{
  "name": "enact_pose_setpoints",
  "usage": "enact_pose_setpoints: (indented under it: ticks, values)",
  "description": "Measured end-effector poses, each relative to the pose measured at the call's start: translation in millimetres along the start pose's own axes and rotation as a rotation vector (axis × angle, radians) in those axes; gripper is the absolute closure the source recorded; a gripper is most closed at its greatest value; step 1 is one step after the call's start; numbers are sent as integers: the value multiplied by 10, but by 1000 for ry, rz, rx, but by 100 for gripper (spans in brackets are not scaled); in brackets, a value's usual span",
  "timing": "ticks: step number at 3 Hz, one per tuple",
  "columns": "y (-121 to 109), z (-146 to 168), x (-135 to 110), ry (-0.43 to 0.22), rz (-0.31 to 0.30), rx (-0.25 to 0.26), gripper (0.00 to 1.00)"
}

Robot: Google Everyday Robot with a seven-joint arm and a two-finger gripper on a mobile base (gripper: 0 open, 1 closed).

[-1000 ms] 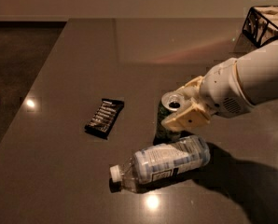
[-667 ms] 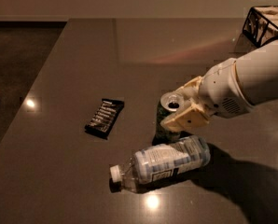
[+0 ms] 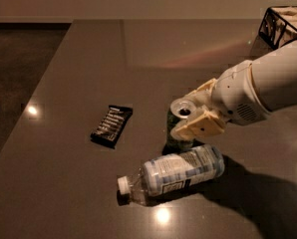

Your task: Move green can near blue plastic bottle

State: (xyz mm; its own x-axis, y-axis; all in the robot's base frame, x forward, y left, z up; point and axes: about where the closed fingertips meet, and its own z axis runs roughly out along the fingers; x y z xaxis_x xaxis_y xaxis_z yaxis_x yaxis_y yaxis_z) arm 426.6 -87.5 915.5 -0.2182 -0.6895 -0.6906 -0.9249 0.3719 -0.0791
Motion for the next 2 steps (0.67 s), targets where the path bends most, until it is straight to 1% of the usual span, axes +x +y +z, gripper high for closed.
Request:
enact_pose_setpoints:
  ticks: [1, 2]
  values:
    - [7, -3, -11, 0, -2, 1, 0]
    - [7, -3, -11, 0, -2, 1, 0]
